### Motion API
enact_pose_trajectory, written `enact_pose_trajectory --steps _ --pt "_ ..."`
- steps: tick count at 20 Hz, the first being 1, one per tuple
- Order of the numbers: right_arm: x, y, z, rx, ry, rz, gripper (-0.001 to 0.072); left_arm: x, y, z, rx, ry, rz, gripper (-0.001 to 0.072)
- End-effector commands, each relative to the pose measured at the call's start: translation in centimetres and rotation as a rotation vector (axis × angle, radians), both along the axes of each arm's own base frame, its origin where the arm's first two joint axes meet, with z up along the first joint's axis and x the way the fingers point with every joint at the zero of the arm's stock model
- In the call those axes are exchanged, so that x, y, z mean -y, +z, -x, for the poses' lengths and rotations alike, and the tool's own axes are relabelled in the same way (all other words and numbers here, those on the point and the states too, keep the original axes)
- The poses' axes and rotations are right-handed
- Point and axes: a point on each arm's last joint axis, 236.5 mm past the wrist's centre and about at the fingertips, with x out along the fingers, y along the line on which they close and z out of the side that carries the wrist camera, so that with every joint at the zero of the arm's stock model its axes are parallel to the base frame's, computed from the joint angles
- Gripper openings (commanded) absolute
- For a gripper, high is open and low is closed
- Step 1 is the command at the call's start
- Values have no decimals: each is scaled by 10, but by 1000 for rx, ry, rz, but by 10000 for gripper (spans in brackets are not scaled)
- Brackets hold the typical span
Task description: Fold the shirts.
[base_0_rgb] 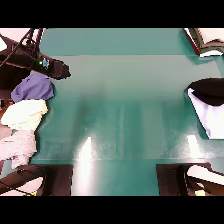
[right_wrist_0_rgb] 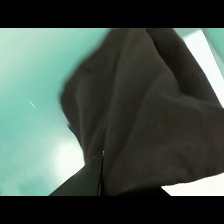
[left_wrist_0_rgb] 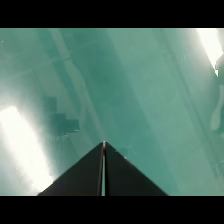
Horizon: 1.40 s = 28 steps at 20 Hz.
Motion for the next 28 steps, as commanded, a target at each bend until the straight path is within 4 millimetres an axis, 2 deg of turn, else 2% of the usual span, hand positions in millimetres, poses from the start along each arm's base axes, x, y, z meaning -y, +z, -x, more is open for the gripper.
enact_pose_trajectory --steps 1,2,3,4,8,10,11,12,14,15,16,17,18,21,23,25,28 --pt "-2 -19 49 -214 -65 -32 25 0 0 0 16 -34 -19 24" --pt "-2 -22 57 -250 -77 -36 127 0 0 0 17 -35 -20 23" --pt "-5 -24 64 -279 -82 -49 304 0 0 0 17 -36 -20 23" --pt "-9 -25 68 -298 -78 -65 396 0 -1 1 16 -37 -21 23" --pt "-18 -27 78 -341 -68 -100 396 -1 -4 6 5 -65 -39 24" --pt "-22 -27 75 -333 -60 -110 395 -1 -4 7 -2 -67 -41 24" --pt "-33 -26 65 -304 -44 -146 394 -1 -4 7 -1 -66 -41 24" --pt "-52 -23 51 -261 16 -190 378 -1 -4 6 3 -65 -39 24" --pt "-102 -12 21 -174 175 -284 279 0 -3 4 9 -60 -34 24" --pt "-131 -6 8 -148 264 -316 279 0 -4 7 -6 -61 -33 24" --pt "-157 -4 1 -142 346 -328 249 1 -4 9 -12 -64 -31 24" --pt "-183 -3 -5 -146 442 -320 92 1 -4 8 -8 -64 -30 24" --pt "-210 -3 -8 -155 544 -300 17 1 -3 6 0 -61 -28 24" --pt "-279 -2 -12 -158 751 -272 17 2 -1 3 13 -56 -23 24" --pt "-316 0 -12 -139 867 -246 17 2 -1 3 15 -56 -23 24" --pt "-341 1 -9 -132 943 -235 17 2 -1 3 15 -56 -23 24" --pt "-358 1 -2 -141 994 -234 17 2 -1 3 16 -55 -22 24"
